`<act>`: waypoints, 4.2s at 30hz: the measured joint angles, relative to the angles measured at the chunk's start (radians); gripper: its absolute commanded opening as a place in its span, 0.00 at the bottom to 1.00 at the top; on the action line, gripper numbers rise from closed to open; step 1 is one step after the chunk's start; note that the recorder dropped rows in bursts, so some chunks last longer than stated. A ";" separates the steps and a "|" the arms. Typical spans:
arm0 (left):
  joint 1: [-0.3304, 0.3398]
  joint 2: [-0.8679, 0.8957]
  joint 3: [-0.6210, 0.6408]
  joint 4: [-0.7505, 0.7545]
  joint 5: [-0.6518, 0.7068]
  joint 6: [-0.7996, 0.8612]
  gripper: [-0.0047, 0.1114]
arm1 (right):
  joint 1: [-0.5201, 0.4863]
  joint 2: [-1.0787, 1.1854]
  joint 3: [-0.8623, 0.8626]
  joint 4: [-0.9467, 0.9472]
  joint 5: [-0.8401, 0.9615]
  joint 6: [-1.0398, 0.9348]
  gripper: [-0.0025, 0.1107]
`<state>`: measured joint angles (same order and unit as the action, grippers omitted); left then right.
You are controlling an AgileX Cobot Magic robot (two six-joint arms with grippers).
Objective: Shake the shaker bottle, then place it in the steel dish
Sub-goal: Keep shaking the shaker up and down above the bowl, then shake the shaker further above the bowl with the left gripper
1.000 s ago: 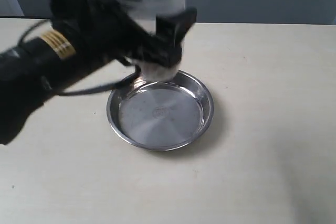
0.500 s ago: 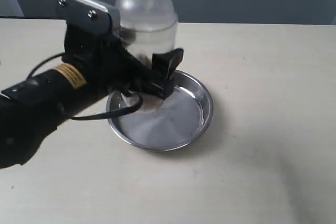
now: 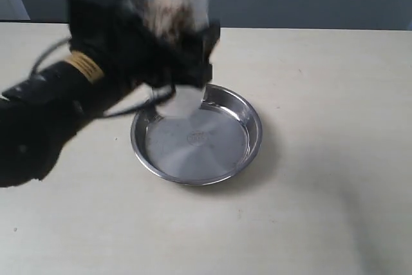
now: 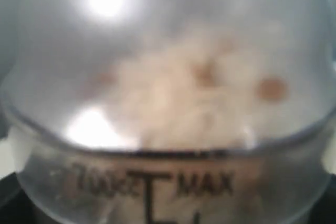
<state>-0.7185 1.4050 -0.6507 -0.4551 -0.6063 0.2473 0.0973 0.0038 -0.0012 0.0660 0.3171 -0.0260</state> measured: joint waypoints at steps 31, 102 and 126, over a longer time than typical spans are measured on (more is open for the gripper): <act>0.000 -0.071 -0.040 0.250 -0.108 -0.182 0.04 | 0.000 0.000 0.000 0.000 0.000 0.000 0.02; -0.040 -0.208 0.010 0.107 -0.132 0.038 0.04 | 0.000 0.000 0.000 0.000 0.000 0.000 0.02; -0.054 -0.134 0.055 0.044 0.006 0.031 0.04 | 0.000 0.000 0.000 0.000 0.000 0.000 0.02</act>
<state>-0.7721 1.2705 -0.5955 -0.4107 -0.6005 0.2787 0.0973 0.0038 -0.0012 0.0660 0.3171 -0.0260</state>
